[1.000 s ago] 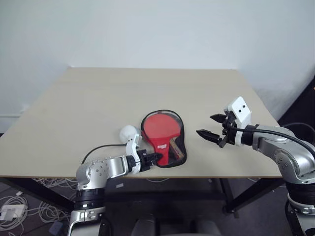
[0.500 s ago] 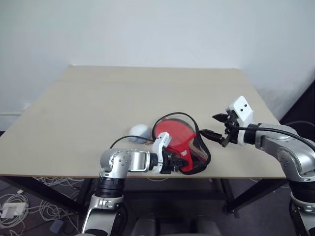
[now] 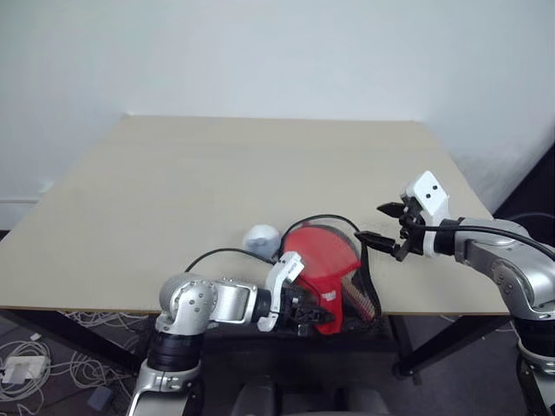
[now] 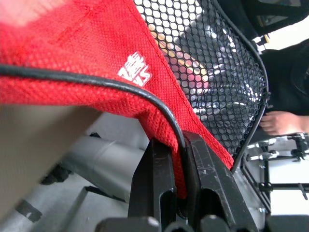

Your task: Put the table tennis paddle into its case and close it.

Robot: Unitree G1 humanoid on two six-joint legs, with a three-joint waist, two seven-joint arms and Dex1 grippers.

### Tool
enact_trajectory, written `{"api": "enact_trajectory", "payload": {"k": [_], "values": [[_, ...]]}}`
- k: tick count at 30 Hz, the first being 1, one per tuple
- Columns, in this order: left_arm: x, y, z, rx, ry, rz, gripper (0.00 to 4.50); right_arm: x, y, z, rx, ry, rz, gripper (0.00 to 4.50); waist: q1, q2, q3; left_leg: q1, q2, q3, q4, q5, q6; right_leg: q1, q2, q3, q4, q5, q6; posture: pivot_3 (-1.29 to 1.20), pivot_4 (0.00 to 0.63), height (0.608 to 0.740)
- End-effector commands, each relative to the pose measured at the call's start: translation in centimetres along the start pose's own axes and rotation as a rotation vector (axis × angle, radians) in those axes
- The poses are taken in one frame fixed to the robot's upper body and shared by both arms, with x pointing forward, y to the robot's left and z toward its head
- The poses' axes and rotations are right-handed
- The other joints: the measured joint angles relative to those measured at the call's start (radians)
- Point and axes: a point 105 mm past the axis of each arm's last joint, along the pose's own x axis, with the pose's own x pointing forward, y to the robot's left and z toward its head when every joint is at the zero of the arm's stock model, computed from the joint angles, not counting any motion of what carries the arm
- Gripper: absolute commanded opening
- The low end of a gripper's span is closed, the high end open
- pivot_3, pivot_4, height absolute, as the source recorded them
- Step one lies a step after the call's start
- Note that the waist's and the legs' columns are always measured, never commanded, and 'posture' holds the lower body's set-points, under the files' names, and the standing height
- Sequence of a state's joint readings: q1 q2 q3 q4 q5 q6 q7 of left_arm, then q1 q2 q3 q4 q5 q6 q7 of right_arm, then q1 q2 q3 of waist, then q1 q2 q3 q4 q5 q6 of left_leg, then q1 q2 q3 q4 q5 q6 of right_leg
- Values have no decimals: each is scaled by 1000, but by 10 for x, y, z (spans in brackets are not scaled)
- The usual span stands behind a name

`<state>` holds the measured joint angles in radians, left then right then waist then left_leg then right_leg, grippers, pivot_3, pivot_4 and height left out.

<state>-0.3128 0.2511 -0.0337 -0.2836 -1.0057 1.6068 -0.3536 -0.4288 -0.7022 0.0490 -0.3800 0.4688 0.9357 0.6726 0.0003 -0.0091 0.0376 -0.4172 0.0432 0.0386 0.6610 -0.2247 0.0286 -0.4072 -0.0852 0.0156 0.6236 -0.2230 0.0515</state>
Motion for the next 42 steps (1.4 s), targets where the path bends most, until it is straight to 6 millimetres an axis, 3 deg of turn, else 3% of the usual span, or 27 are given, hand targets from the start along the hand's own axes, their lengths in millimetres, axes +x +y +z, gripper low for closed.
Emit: {"api": "enact_trajectory", "payload": {"k": [1,19,30,42], "values": [[-1,-17,-3,42,10,-65,79,-1,-1,11,-31,-35,-3,4500,0,0,0,0,0,0,0,0,0,0,0,0,0,0,0,0,0,740],[-9,-3,-19,-34,24,6,79,1,2,13,-26,-40,5,4500,0,0,0,0,0,0,0,0,0,0,0,0,0,0,0,0,0,740],[-6,0,-14,-49,-8,21,33,4,4,17,-28,-50,10,4500,0,0,0,0,0,0,0,0,0,0,0,0,0,0,0,0,0,740],[-23,3,-10,-60,-52,36,33,10,6,21,-33,-68,21,4500,-1,0,0,0,0,1,0,0,0,-1,0,0,0,0,0,0,0,740]]}}
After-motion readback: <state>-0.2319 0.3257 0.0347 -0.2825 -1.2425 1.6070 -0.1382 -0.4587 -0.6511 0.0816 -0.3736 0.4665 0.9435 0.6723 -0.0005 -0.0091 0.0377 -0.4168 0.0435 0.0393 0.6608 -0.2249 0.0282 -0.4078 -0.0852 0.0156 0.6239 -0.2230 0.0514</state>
